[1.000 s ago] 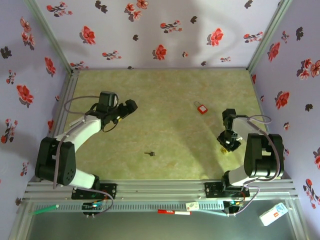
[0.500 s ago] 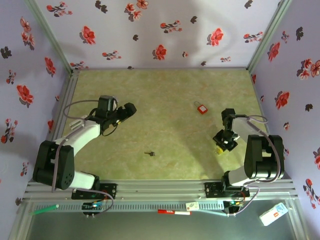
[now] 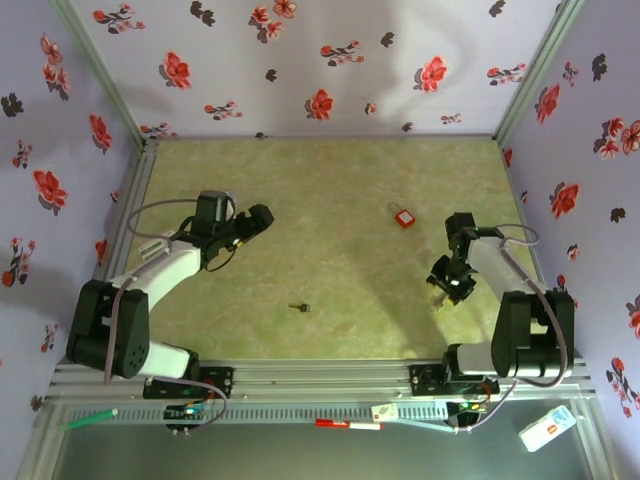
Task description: Unlock with the key
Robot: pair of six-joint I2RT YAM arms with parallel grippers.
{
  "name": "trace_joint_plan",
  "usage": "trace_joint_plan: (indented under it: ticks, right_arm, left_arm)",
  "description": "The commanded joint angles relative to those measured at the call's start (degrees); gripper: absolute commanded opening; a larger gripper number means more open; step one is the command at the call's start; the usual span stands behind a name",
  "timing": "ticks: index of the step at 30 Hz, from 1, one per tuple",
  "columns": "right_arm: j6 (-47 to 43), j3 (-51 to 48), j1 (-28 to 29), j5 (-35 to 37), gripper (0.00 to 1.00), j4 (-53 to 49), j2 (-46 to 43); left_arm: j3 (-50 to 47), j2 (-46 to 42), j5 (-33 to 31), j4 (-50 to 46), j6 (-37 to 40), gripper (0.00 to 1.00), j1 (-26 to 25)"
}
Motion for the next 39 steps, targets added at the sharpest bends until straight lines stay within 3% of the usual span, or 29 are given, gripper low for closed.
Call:
trace_joint_plan:
  ticks: [1, 9, 15, 29, 34, 39]
  right_arm:
    - [0.24, -2.01, 2.09, -1.48, 0.48, -4.42, -1.32]
    - [7.71, -9.58, 3.40, -5.21, 0.49, 3.37, -3.07]
    - [10.66, -10.37, 3.40, -4.10, 0.46, 8.31, -1.02]
    - [12.19, -11.96, 1.52, -0.17, 0.36, 9.28, -1.86]
    - [11.24, -11.48, 0.52, 0.77, 0.30, 9.56, -0.97]
    - [9.30, -10.89, 0.15, 2.07, 0.14, 8.97, 0.37]
  left_arm:
    - [1.69, 1.21, 1.31, 0.82, -0.01, 0.93, 0.48]
    - [2.90, 2.75, 2.88, 0.94, 0.57, 0.93, 0.49]
    - [4.42, 2.78, 3.26, -0.82, 2.09, 0.93, 0.48]
    - [5.32, 2.87, 3.76, -1.20, 2.61, 0.94, 0.47]
    - [5.70, 3.60, 4.28, -0.98, 2.52, 0.94, 0.43]
    - [6.04, 4.91, 4.91, 0.20, 2.06, 0.93, -0.06]
